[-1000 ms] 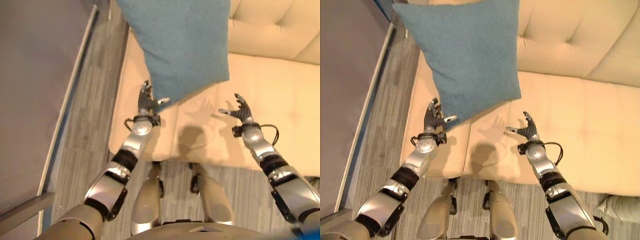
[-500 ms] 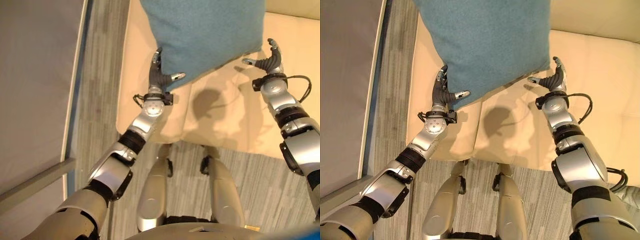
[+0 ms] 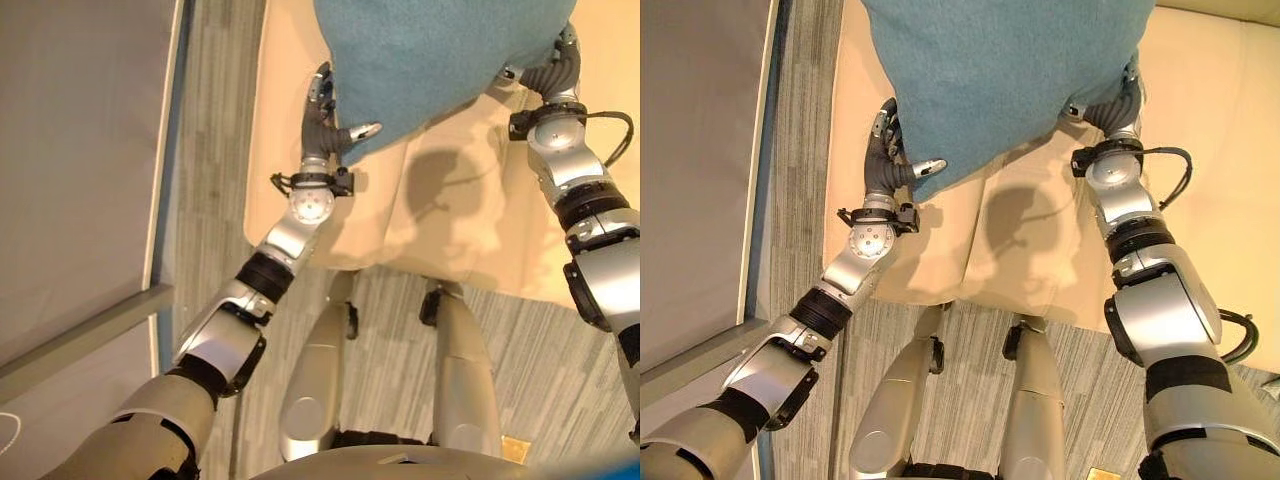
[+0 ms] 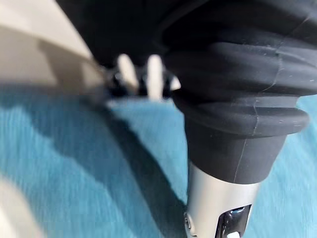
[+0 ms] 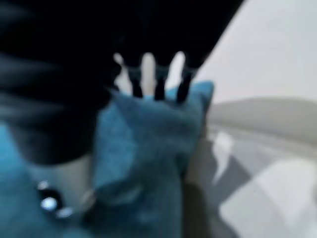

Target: Pick up all the scattered cushions and arrange them neatly on the sofa.

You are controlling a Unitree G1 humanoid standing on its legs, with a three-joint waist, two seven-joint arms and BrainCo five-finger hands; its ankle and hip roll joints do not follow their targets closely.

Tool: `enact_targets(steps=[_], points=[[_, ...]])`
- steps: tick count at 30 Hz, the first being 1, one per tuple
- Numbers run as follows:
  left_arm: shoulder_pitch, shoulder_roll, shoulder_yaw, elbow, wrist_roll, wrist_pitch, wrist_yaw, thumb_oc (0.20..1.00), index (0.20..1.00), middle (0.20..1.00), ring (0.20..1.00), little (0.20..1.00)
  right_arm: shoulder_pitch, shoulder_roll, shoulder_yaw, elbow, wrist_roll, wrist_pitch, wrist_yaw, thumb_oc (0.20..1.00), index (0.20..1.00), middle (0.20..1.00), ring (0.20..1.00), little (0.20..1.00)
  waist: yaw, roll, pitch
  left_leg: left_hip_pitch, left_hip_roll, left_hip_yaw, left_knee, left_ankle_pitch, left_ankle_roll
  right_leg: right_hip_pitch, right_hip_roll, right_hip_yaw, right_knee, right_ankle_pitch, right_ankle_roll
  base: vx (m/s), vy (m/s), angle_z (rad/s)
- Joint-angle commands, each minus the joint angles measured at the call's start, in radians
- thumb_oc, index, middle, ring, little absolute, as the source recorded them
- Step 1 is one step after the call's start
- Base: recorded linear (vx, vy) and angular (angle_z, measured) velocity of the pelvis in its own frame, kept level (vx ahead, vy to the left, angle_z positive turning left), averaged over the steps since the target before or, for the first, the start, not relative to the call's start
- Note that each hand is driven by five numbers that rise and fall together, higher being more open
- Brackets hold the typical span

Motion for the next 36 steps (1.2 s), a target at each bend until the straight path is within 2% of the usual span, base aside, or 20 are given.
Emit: enact_targets(steps=[1, 5, 6, 7, 8, 18, 28, 31, 36], points=[[-0.047, -0.058, -0.049, 0.076, 0.002, -0.057, -0.001, 1.0, 1.0, 1.0, 1.0, 1.0, -0.024, 0.09, 0.083, -0.105, 0.01, -0.104, 0.033, 0.2, 0.2, 0.2, 0.2, 0.2, 0.006, -0.033, -0.088, 0.087, -0.005, -0.01, -0.02, -0.05, -0.081, 0.086, -0.004, 0.067, -0.14, 0.032, 0.125, 0.0, 0.0, 0.0], [-0.084, -0.079, -0.062, 0.126, -0.028, -0.055, -0.004, 1.0, 1.0, 1.0, 1.0, 1.0, -0.014, 0.127, 0.082, -0.15, 0.02, -0.11, 0.038, 0.2, 0.2, 0.2, 0.2, 0.2, -0.011, -0.044, -0.087, 0.093, -0.004, -0.007, -0.02, -0.053, -0.081, 0.094, 0.0, 0.075, -0.149, 0.038, 0.126, 0.0, 0.008, 0.03], [-0.097, -0.075, -0.065, 0.143, -0.029, -0.053, -0.009, 0.586, 0.586, 0.586, 0.586, 0.586, -0.004, 0.133, 0.087, -0.161, 0.02, -0.11, 0.045, 0.2, 0.2, 0.2, 0.2, 0.2, -0.019, -0.05, -0.086, 0.098, -0.003, -0.007, -0.02, -0.055, -0.081, 0.1, 0.004, 0.08, -0.153, 0.041, 0.126, 0.0, 0.0, 0.0], [-0.098, -0.07, -0.062, 0.145, -0.032, -0.054, -0.01, 0.492, 0.492, 0.492, 0.492, 0.492, 0.0, 0.133, 0.084, -0.174, 0.019, -0.11, 0.044, 0.2, 0.2, 0.2, 0.2, 0.2, -0.023, -0.053, -0.085, 0.101, -0.003, -0.007, -0.02, -0.056, -0.081, 0.104, 0.005, 0.082, -0.157, 0.042, 0.126, 0.0, 0.0, 0.0], [-0.099, -0.07, -0.062, 0.145, -0.032, -0.054, -0.01, 0.2, 0.2, 0.2, 0.2, 0.2, 0.0, 0.133, 0.084, -0.174, 0.019, -0.11, 0.044, 0.2, 0.2, 0.2, 0.2, 0.2, -0.023, -0.053, -0.084, 0.102, -0.003, -0.007, -0.02, -0.056, -0.081, 0.105, 0.005, 0.082, -0.157, 0.042, 0.126, 0.0, 0.0, 0.0], [-0.045, -0.024, -0.018, 0.125, -0.077, -0.06, -0.019, 0.2, 0.2, 0.2, 0.2, 0.2, 0.135, 0.112, 0.02, -0.319, 0.021, -0.127, 0.055, 0.2, 0.2, 0.2, 0.2, 0.2, -0.068, -0.07, -0.082, 0.182, -0.007, 0.024, -0.02, -0.079, -0.076, 0.186, 0.005, 0.101, -0.183, 0.049, 0.128, 0.0, 0.019, -0.04], [0.017, -0.025, -0.026, 0.074, -0.059, -0.049, -0.034, 0.2, 0.2, 0.2, 0.2, 0.2, 0.255, 0.111, -0.021, -0.414, -0.012, -0.131, 0.047, 0.2, 0.2, 0.2, 0.2, 0.2, -0.101, -0.09, -0.081, 0.252, -0.007, 0.064, -0.02, -0.101, -0.065, 0.254, 0.014, 0.128, -0.214, 0.059, 0.128, 0.0, 0.01, -0.09], [0.034, -0.028, -0.03, 0.058, -0.051, -0.044, -0.04, 0.2, 0.2, 0.2, 0.2, 0.2, 0.294, 0.111, -0.025, -0.449, -0.024, -0.13, 0.051, 0.2, 0.2, 0.2, 0.2, 0.2, -0.109, -0.094, -0.082, 0.274, -0.003, 0.068, -0.018, -0.104, -0.065, 0.274, 0.021, 0.131, -0.208, 0.047, 0.124, 0.01, -0.047, -0.05], [0.109, -0.037, -0.044, 0.015, -0.042, -0.032, -0.068, 0.2, 0.2, 0.2, 0.2, 0.2, 0.435, 0.116, -0.058, -0.521, -0.047, -0.133, 0.054, 0.2, 0.2, 0.2, 0.2, 0.2, -0.144, -0.124, -0.07, 0.289, 0.019, 0.078, 0.117, -0.137, -0.084, 0.335, 0.034, 0.129, -0.133, -0.023, 0.089, -0.01, -0.132, 0.08]])
